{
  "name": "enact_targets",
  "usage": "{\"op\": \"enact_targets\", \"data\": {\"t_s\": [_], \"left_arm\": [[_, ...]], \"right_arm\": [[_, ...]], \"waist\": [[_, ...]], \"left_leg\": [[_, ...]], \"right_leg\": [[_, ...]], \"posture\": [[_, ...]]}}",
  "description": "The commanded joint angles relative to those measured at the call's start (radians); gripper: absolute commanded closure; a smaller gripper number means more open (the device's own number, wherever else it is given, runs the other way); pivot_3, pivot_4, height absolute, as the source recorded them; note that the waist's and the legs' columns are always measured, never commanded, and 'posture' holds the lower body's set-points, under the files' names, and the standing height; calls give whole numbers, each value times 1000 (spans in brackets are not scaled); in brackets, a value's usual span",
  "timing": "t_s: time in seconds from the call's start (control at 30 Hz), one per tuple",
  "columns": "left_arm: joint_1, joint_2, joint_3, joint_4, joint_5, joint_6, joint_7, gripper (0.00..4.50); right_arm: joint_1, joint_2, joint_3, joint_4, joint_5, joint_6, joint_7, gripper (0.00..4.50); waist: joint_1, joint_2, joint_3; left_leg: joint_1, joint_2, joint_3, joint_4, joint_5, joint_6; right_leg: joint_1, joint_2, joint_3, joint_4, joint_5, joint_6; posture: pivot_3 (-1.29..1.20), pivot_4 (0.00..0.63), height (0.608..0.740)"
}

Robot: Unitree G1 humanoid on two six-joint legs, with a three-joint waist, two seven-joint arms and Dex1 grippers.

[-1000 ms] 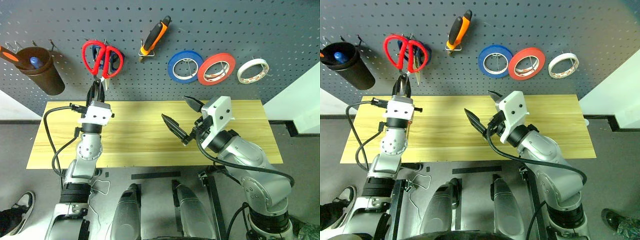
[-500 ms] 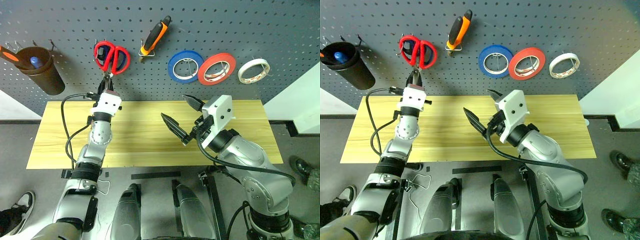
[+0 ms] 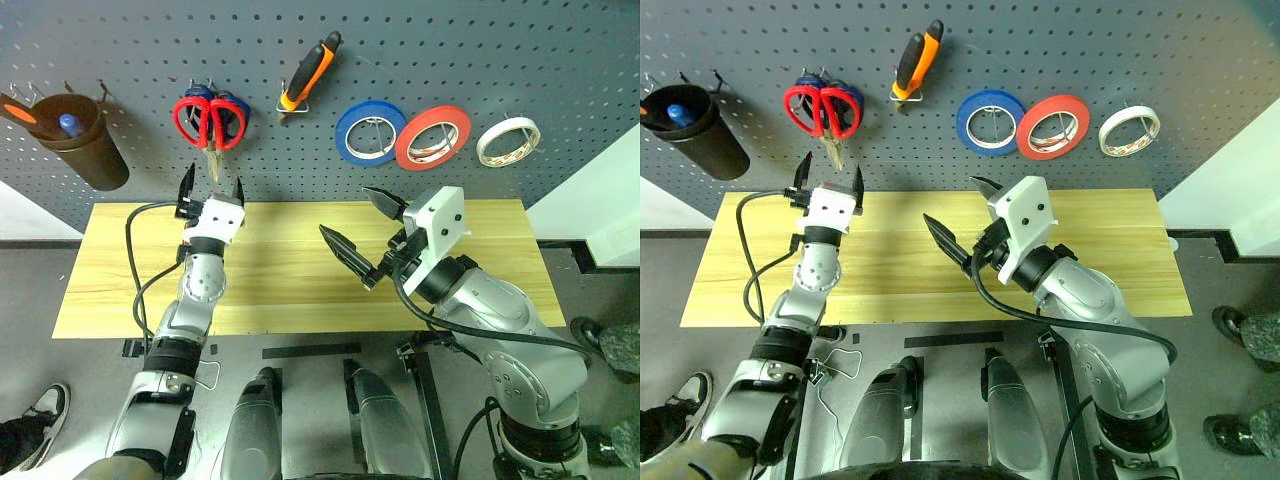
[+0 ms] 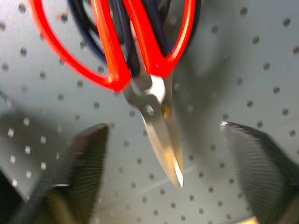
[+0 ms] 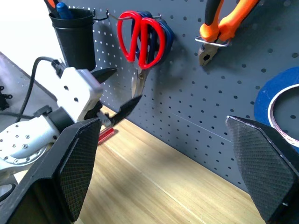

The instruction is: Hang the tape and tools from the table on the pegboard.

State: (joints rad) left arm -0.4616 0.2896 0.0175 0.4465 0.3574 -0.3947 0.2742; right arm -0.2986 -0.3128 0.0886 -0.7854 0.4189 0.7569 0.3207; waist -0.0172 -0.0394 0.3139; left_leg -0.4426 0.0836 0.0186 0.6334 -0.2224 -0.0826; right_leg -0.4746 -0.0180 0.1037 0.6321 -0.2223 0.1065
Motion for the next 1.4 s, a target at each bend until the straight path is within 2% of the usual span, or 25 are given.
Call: {"op": "enact_targets", "data": {"t_s": [0.03, 0.23, 0.37, 0.63, 0.8, 1.07, 1.4], "left_arm": [[60, -7, 26, -83, -37, 35, -8, 106], [285, -9, 78, -275, -113, 148, -78, 106], [407, -15, 172, -417, -212, 346, -131, 106], [192, 32, 314, -351, -469, 758, -277, 106], [59, 86, 315, -206, -524, 916, -346, 106], [2, 117, 286, -78, -519, 978, -386, 106], [-29, 148, 281, -20, -516, 955, -413, 106]], "right_arm": [[-6, -5, -5, -30, 15, -22, 9, 0], [-1, -5, -3, -25, 13, -29, 14, 0], [-1, -6, 7, -17, 7, -34, 19, 0], [7, -8, 8, -16, 14, -26, 29, 0], [11, -7, 8, -20, 16, -23, 30, 0], [27, -17, -3, -46, 28, 1, 25, 0], [51, -27, -2, -73, 58, 31, 5, 0]], "waist": [[-1, 0, 0], [-4, 0, 0], [-1, 0, 0], [-1, 0, 1], [-6, 1, 2], [-3, 0, 8], [-4, 1, 19]], "left_leg": [[0, 0, 0, 0, 0, 0], [0, 1, 0, -1, 0, 0], [0, 1, 0, 0, 0, 0], [0, 1, -1, 11, 0, 0], [0, 1, -1, 11, 0, 1], [-1, 1, -2, 7, 0, 1], [-1, 1, -1, 6, 0, 1]], "right_leg": [[0, 0, 0, 0, 0, 0], [0, 0, 0, 0, 0, 0], [0, 0, 0, 1, 0, 0], [4, 0, 0, 2, -2, -4], [4, 1, 0, 2, -1, -6], [1, 1, 0, 2, -2, -4], [1, 1, 0, 1, -2, -4]], "posture": [[-12, 334, 721], [3, 330, 721], [9, 337, 721], [8, 352, 721], [6, 354, 721], [-8, 368, 721], [-16, 389, 721]]}}
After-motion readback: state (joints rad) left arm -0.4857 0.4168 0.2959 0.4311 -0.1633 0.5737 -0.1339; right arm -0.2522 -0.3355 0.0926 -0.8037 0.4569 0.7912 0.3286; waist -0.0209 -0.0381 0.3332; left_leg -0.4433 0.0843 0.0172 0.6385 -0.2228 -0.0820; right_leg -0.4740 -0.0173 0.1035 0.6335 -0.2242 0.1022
